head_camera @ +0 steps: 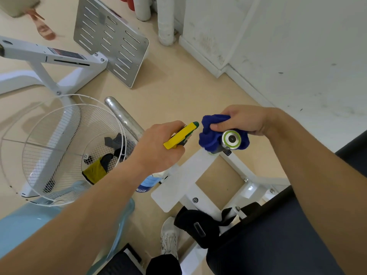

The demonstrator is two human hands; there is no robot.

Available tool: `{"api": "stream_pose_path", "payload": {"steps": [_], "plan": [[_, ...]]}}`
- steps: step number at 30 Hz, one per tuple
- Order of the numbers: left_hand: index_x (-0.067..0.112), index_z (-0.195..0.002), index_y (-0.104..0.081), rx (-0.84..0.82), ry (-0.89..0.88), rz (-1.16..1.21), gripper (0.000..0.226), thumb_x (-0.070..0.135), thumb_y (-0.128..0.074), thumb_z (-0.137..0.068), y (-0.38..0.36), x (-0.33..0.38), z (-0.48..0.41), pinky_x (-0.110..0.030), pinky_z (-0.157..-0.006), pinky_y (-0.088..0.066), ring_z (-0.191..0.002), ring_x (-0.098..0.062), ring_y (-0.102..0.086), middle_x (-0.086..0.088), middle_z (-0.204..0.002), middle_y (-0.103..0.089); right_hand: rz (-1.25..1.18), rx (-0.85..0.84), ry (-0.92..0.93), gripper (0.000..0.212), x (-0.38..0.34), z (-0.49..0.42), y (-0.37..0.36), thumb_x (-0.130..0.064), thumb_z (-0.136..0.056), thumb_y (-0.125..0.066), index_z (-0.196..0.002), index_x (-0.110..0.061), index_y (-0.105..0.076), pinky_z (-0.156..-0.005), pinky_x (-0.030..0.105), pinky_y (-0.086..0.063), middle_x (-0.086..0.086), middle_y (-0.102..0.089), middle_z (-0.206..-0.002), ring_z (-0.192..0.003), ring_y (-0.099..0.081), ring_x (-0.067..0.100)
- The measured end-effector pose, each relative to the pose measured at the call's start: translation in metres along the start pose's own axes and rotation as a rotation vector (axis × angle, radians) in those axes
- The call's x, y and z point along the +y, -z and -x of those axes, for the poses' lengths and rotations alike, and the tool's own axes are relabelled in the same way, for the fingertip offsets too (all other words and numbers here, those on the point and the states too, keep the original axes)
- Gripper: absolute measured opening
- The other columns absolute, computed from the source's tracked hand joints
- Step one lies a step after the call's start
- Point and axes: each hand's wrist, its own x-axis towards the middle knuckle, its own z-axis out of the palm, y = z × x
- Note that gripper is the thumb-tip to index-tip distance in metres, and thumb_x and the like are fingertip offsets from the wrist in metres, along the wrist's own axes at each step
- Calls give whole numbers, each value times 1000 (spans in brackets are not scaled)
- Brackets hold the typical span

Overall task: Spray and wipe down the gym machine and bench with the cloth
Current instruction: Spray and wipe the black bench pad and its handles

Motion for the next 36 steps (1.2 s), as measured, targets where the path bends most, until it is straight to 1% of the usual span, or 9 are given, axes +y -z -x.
{"api": "stream_pose_path", "payload": {"steps": [7,13,16,19,23,24,27,32,36], "plan": [[40,-72,-50,-34,-26,32,26,15,-53,-70,0,8,7,-28,-52,-38,-57,-16,-47,7,-59,-52,-517,347,77,50,30,11,-26,-49,-85,-66,-105,-3,-68,-76,40,-52,15,-70,-91,-81,-65,28],[27,-85,-63,5,-7,34,23,9,-57,-71,-10,12,15,-21,-53,-39,-65,-17,-52,1,-66,-59,-326,407,-36,35,38,-3,-37,-43,-93,-67,-80,-11,-71,-56,24,-48,-1,-68,-68,-60,-61,13],[36,-79,-58,34,-5,59,32,4,-59,-73,-17,19,21,-17,-49,-35,-59,-13,-50,4,-68,-59,-390,527,-54,38,52,-11,-48,-47,-85,-72,-81,-9,-71,-66,28,-48,3,-71,-76,-65,-61,15],[26,-87,-65,68,8,65,25,10,-57,-71,-25,30,33,-29,-52,-40,-59,-17,-51,1,-65,-60,-638,623,-59,40,76,-18,-68,-43,-74,-67,-95,-10,-75,-80,35,-50,10,-75,-100,-84,-64,19],[19,-92,-66,80,8,41,26,14,-55,-69,-36,50,54,-21,-55,-42,-63,-11,-54,7,-67,-61,-972,703,-64,25,75,-5,-100,-37,-91,-55,-101,-19,-68,-86,40,-53,5,-71,-102,-95,-67,27],[18,-93,-66,79,10,38,27,15,-54,-69,-41,55,60,-26,-58,-46,-63,-13,-54,5,-69,-62,-1029,699,-58,14,69,4,-105,-30,-97,-52,-93,-21,-61,-81,38,-51,3,-67,-94,-87,-64,24],[21,-92,-65,91,35,21,28,19,-52,-67,-56,66,80,-47,-67,-52,-69,-28,-58,-2,-78,-66,-1116,598,-64,21,66,32,-106,-13,-99,-53,-81,-22,-49,-74,32,-48,0,-56,-79,-67,-53,16],[27,-92,-68,116,126,55,29,17,-56,-68,-86,83,111,-32,-57,-45,-59,-15,-53,5,-72,-65,-874,378,-84,21,83,92,-102,-29,-95,-66,-86,-10,-69,-50,24,-53,7,-71,-71,-54,-66,17],[26,-93,-68,148,163,114,26,15,-56,-72,-106,91,132,-36,-59,-50,-57,-13,-58,-1,-78,-70,-928,418,-92,29,104,116,-117,-34,-95,-65,-108,-9,-70,-55,27,-55,10,-73,-80,-61,-67,20]]}}
